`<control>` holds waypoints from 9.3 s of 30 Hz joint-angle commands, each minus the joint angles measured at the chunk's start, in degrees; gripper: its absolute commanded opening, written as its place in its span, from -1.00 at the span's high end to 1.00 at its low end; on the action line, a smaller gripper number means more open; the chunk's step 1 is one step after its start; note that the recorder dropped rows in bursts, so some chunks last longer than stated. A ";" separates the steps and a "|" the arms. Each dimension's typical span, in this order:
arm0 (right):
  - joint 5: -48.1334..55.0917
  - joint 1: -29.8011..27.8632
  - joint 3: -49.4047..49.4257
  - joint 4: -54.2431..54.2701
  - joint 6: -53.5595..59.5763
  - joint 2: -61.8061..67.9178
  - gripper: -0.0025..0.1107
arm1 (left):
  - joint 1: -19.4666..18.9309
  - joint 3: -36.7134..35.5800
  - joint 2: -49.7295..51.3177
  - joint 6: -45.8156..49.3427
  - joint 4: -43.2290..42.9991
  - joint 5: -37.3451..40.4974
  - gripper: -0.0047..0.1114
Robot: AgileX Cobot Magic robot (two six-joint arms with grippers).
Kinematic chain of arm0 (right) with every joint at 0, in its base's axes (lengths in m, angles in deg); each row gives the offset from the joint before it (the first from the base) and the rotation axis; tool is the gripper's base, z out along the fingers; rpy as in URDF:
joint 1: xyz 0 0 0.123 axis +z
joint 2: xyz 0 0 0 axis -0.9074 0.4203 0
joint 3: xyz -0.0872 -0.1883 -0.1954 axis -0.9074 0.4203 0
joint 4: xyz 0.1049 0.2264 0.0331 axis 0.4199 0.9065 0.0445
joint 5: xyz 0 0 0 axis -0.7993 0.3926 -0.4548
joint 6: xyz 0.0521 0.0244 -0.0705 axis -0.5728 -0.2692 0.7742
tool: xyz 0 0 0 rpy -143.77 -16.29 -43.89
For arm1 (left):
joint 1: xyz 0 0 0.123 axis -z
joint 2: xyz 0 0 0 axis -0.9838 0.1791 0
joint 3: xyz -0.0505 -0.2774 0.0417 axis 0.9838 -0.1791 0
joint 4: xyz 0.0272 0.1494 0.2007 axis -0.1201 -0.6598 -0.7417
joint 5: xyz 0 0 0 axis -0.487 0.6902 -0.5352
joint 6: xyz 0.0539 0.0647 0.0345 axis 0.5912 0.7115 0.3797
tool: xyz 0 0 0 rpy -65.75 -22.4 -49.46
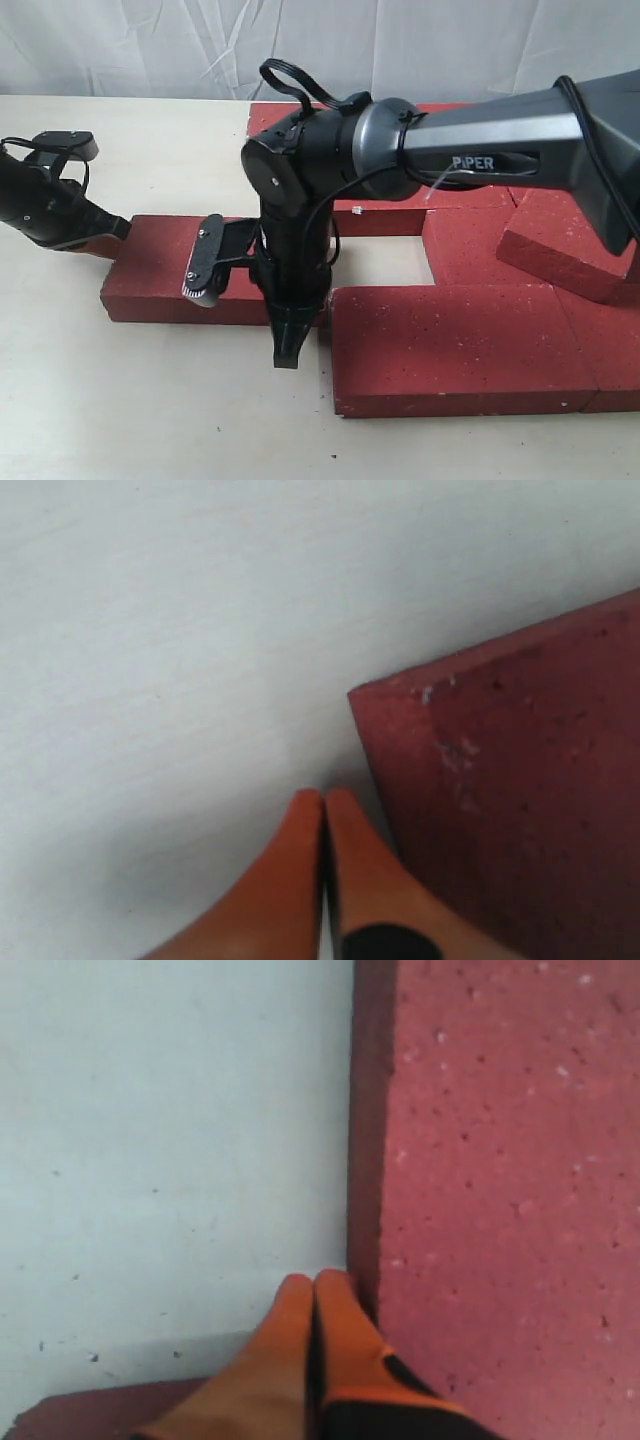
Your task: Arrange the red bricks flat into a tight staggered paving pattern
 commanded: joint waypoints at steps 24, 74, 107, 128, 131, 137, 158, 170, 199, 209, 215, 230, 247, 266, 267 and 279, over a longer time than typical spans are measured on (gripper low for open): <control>1.27 -0.76 0.17 1.84 -1.41 -7.03 0.97 | -2.25 -0.02 -0.17 4.51 3.86 1.55 0.92; -20.93 -25.43 14.45 11.05 -8.61 -14.28 0.97 | 5.90 -0.02 -0.17 4.52 9.58 -3.07 0.92; -16.43 -11.48 14.45 27.88 30.68 -7.26 0.97 | 6.35 -0.02 -0.17 4.64 9.35 -5.26 0.92; -23.41 -11.48 14.45 21.94 23.60 -7.40 0.97 | 6.35 -0.02 -0.17 4.76 9.35 -5.42 0.92; -22.36 -11.48 14.45 21.80 23.60 -7.40 0.97 | 6.35 -0.02 -0.17 4.76 9.35 -5.42 0.92; -18.24 -11.12 14.45 22.25 23.18 -7.95 0.97 | 6.35 -0.02 -0.17 4.76 9.35 -6.33 0.92; -10.84 -21.32 14.47 20.05 11.98 -16.36 0.97 | 6.35 -0.02 -0.17 6.11 13.28 -6.48 0.92; -15.15 -24.01 14.47 26.69 11.68 -16.24 0.97 | 6.47 -0.02 0.65 6.11 12.40 -3.72 0.92; -15.15 -23.38 14.47 27.08 13.39 -16.00 0.97 | 5.57 1.73 0.97 5.66 10.46 2.78 0.92; -15.14 -23.38 14.47 27.08 13.29 -16.00 0.97 | 10.91 1.73 3.18 4.54 10.30 -2.60 0.92; -15.22 -23.38 14.47 27.08 13.18 -16.00 0.97 | 13.78 2.19 3.46 4.65 11.94 -6.50 0.92; -17.14 -23.38 14.47 23.40 12.80 -13.31 0.97 | 18.02 4.66 6.18 4.65 12.71 -8.23 0.92; -25.53 -25.39 14.47 10.27 -0.77 -9.11 0.97 | 21.81 6.76 7.98 4.65 11.77 -6.27 0.92; -22.51 -25.39 14.47 9.45 -8.31 -14.40 0.97 | 21.71 6.76 7.76 4.52 9.13 -1.90 0.92; -21.52 -25.39 14.47 9.45 -8.31 -14.67 0.97 | 21.71 6.76 7.76 4.52 9.53 -2.51 0.92; -22.65 -25.39 14.47 5.83 -8.89 -13.77 0.97 | 21.32 6.76 7.76 4.52 9.25 -3.70 0.92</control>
